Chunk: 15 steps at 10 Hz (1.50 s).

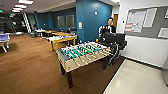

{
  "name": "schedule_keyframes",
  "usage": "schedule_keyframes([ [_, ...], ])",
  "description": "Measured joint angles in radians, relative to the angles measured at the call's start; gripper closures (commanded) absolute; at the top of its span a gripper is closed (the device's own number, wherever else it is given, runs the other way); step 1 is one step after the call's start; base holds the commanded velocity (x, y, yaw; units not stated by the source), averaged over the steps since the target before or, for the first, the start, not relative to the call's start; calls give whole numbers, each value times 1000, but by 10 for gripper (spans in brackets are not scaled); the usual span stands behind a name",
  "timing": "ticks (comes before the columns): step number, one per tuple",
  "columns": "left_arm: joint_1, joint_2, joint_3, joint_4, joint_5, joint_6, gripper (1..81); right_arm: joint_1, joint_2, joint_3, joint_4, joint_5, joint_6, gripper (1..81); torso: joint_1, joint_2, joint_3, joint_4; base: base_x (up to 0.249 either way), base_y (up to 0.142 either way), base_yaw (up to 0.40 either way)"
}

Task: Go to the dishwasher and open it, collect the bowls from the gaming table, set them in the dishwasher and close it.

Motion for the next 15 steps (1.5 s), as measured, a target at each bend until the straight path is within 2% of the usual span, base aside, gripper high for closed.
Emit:
schedule_keyframes([
  [15, 0, 0, -2, -1, 2, 0, 10, -3, 6, -4, -4, 1, -1, 10, -1, 0, 0, 0, 0, 0, 373],
])
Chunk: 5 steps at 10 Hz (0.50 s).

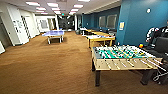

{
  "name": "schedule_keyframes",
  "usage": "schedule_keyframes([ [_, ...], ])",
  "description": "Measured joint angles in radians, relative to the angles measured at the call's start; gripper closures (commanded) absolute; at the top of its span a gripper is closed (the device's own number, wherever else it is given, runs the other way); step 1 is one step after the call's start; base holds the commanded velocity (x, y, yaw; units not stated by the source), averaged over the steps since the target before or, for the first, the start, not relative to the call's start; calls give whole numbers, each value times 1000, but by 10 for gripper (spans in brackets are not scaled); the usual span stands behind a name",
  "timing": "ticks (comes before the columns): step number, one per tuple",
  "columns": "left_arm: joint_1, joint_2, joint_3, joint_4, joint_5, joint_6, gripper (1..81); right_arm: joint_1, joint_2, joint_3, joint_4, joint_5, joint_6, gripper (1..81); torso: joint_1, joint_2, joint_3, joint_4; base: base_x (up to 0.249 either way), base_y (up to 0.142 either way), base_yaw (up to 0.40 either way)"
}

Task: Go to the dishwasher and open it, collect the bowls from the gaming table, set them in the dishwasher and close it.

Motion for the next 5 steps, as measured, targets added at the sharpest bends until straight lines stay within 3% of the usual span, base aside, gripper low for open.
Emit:
schedule_keyframes([
  [5, 0, 0, 0, 0, 0, 0, 10, 0, 1, -1, 0, 0, 0, 10, 0, 0, 0, 0, 0, 0, 370],
])
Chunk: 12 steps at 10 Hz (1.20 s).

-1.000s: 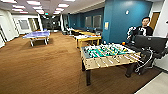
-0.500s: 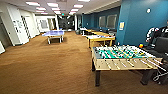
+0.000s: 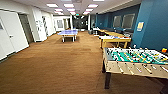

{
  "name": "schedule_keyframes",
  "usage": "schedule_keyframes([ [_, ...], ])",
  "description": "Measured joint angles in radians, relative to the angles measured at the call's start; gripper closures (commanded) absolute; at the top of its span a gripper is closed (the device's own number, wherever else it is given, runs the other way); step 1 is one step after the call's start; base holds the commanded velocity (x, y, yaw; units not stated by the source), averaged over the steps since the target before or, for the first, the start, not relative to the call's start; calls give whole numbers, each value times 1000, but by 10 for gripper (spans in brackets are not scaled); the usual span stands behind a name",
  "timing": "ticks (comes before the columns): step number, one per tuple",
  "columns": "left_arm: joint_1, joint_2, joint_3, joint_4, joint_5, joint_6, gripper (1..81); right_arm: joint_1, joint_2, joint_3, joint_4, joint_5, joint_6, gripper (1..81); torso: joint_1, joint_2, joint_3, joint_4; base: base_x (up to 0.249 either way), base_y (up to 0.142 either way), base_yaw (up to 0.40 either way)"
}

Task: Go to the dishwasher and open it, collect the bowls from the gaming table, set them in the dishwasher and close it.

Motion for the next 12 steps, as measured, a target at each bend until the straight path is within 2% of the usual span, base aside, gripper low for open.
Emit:
schedule_keyframes([
  [3, 6, -1, 0, 0, 1, 0, 10, -5, 8, -9, 0, 1, -1, 10, 0, 0, 0, 0, 0, 0, 212],
  [12, 5, 0, 0, -17, 1, -7, 10, -3, 11, -19, -2, 1, -2, 10, -1, 0, 0, 0, 0, 0, -27],
])
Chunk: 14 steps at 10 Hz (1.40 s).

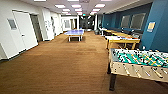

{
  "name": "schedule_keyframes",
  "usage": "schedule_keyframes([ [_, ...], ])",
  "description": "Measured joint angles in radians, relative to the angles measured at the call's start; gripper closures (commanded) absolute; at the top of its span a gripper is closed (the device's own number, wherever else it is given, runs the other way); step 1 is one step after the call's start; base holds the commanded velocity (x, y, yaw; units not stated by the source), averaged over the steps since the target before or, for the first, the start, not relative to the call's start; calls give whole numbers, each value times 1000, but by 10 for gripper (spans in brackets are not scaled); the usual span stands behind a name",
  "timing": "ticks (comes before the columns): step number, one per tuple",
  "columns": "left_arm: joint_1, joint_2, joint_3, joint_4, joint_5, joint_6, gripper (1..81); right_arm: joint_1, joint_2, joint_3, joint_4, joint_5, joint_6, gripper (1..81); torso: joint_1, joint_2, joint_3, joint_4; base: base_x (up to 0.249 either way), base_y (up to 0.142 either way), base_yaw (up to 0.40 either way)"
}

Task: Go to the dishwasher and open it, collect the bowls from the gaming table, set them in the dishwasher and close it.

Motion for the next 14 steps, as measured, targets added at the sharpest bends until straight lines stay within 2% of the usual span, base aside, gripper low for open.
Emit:
schedule_keyframes([
  [7, 1, 1, 0, 0, 0, -3, 10, 1, 1, -1, 0, 1, 0, 10, 0, 0, 0, 0, 0, 0, 0],
  [14, 4, 3, 0, 0, -3, -4, 10, -15, 4, -3, -1, 1, 0, 10, -3, -1, 0, 0, 124, 0, 0],
])
